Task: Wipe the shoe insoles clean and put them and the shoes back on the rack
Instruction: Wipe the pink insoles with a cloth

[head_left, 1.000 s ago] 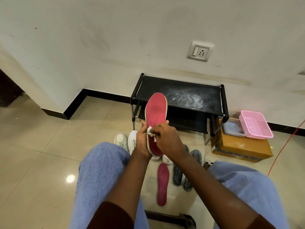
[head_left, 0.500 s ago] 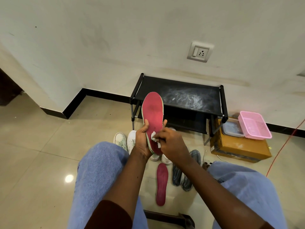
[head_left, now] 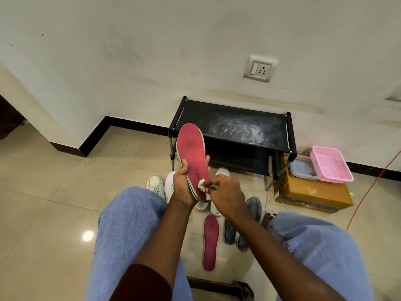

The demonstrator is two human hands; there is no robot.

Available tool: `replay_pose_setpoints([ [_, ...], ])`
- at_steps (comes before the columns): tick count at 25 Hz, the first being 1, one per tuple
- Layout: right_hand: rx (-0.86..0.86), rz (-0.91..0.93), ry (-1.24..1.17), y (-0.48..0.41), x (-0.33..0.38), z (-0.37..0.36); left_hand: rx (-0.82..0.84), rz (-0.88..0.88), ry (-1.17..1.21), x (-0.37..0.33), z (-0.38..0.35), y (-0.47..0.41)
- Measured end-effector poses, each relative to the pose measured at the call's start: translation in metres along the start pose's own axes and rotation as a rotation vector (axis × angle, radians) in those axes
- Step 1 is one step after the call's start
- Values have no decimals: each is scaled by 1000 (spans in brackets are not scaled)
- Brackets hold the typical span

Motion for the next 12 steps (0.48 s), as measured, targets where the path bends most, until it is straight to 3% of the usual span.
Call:
replay_pose_setpoints([
  [3, 35, -138, -234, -1, -6, 2, 16, 16, -46, 0, -5, 2],
  [7, 237, -332, -478, -11, -16, -8, -1, 28, -148, -2, -6, 5],
  [10, 410, -407, -629, -3, -12, -15, 80, 69, -125, -7, -6, 4],
  [12, 508, -368, -601, 9, -5, -16, 115, 85, -125, -11, -5, 5],
])
Point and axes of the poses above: each hand's wrist, its own y-axis away from the middle knuckle, its own z-axis out of the back of the hand, x = y × z, the point moved 6 cm from there along -y, towards the middle knuckle, and after that the axes turned 14 degrees about y, right-handed, at the moved point
